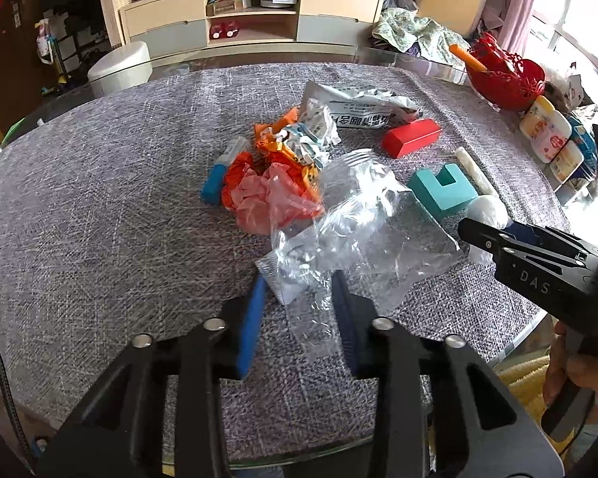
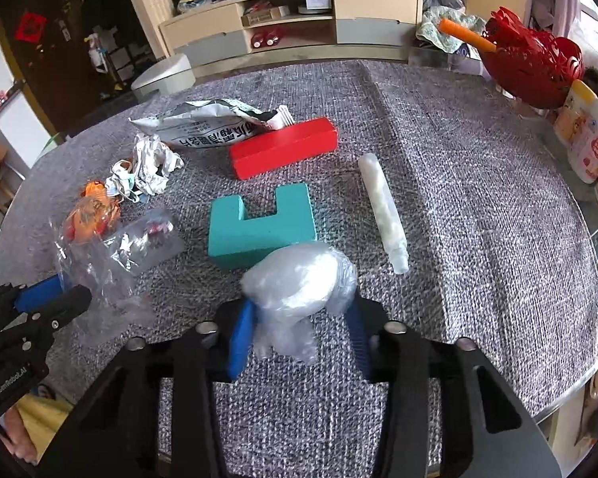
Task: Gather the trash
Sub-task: 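Grasp the clear plastic bag with the left gripper while the right carries tissue to the bin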
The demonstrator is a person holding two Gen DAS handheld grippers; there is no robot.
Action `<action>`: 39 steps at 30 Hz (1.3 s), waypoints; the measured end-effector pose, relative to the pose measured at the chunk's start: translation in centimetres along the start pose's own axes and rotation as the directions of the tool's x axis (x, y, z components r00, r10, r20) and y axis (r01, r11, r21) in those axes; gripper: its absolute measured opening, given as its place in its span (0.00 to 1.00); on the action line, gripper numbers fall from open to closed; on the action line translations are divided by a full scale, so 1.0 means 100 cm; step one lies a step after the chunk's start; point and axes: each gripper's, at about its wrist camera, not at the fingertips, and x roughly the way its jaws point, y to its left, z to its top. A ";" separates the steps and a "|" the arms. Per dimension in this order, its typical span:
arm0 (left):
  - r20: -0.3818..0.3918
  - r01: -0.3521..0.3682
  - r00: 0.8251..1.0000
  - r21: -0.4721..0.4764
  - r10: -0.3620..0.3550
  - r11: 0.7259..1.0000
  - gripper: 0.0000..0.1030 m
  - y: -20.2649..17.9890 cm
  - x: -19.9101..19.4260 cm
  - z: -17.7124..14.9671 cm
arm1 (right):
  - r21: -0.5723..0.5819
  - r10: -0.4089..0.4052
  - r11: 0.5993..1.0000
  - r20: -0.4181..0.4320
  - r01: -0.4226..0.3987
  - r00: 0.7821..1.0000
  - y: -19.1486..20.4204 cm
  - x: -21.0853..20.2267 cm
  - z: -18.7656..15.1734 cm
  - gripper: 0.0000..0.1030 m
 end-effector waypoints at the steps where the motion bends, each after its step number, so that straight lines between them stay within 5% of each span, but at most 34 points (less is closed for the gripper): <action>1: -0.001 0.006 1.000 -0.001 -0.006 1.000 0.17 0.000 0.001 0.000 | -0.004 -0.001 1.000 0.002 0.001 1.000 0.000 0.000 0.000 0.35; 9: 0.007 0.037 0.999 0.011 -0.037 0.999 0.01 -0.007 -0.003 -0.004 | 0.002 0.019 1.000 0.000 -0.019 1.000 -0.002 -0.008 -0.010 0.29; 20: 0.041 0.026 0.999 0.021 -0.027 0.999 0.00 -0.011 -0.041 -0.033 | -0.017 0.062 0.998 0.005 -0.062 0.998 0.010 -0.043 -0.036 0.27; 32: 0.078 0.040 0.996 0.015 -0.041 0.999 0.00 -0.021 -0.119 -0.101 | -0.052 0.121 0.991 0.012 -0.120 0.993 0.029 -0.110 -0.097 0.27; 39: 0.022 0.041 0.999 0.023 -0.041 0.999 0.00 -0.030 -0.130 -0.153 | -0.058 0.157 0.985 -0.051 -0.160 0.986 0.039 -0.118 -0.145 0.27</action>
